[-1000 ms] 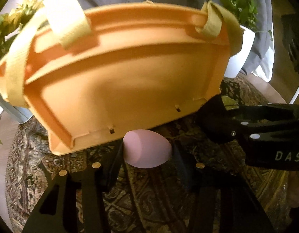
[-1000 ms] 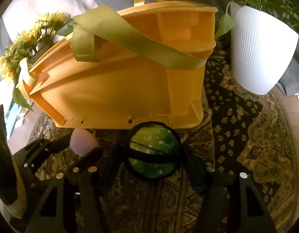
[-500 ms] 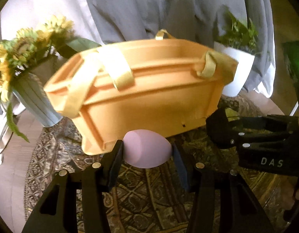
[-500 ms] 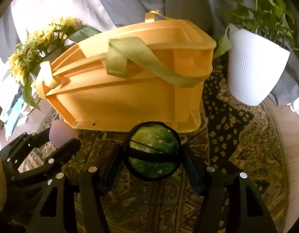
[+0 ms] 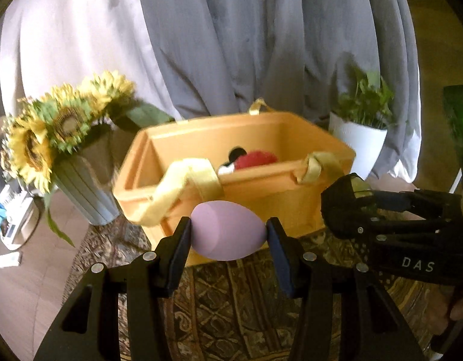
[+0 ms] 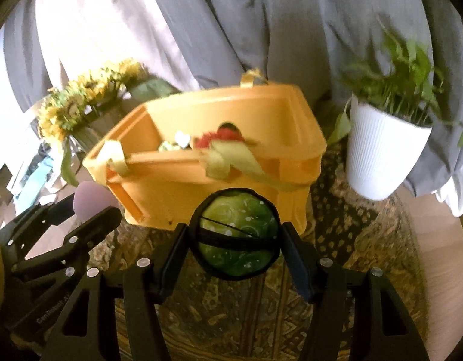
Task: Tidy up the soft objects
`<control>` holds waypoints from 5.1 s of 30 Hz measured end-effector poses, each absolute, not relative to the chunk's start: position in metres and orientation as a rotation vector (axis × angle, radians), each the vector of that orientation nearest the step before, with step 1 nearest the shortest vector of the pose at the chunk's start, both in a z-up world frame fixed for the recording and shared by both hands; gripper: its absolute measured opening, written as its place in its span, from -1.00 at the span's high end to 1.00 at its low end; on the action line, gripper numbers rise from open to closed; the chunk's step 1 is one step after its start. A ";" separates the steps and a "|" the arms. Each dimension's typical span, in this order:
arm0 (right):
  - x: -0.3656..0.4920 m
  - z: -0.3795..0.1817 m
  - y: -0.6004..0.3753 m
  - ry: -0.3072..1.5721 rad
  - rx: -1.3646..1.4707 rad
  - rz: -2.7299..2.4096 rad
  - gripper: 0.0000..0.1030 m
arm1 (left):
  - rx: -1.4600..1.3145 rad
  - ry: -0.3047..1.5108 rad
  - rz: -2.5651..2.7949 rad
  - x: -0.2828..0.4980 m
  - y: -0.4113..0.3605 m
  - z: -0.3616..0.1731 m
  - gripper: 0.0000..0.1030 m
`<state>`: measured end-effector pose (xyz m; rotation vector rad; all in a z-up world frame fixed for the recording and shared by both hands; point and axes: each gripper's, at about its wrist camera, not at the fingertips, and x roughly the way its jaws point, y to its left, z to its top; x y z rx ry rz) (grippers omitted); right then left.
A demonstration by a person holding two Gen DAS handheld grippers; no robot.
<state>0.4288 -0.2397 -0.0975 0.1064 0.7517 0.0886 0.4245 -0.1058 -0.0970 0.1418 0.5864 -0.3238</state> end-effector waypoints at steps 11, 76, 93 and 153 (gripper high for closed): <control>0.432 -0.060 -0.236 0.644 0.110 0.101 -0.21 | 0.162 0.447 -0.295 0.422 -0.104 -0.055 0.03; 0.596 -0.085 -0.253 0.821 0.047 0.031 -0.22 | 0.178 0.716 -0.260 0.585 -0.116 -0.090 -0.02; 0.567 -0.059 -0.249 0.735 0.001 -0.004 -0.28 | 0.171 0.621 -0.183 0.548 -0.104 -0.055 -0.49; 0.124 0.021 -0.174 0.367 0.045 -0.179 -0.74 | 0.081 0.332 -0.098 0.137 -0.020 0.023 -1.00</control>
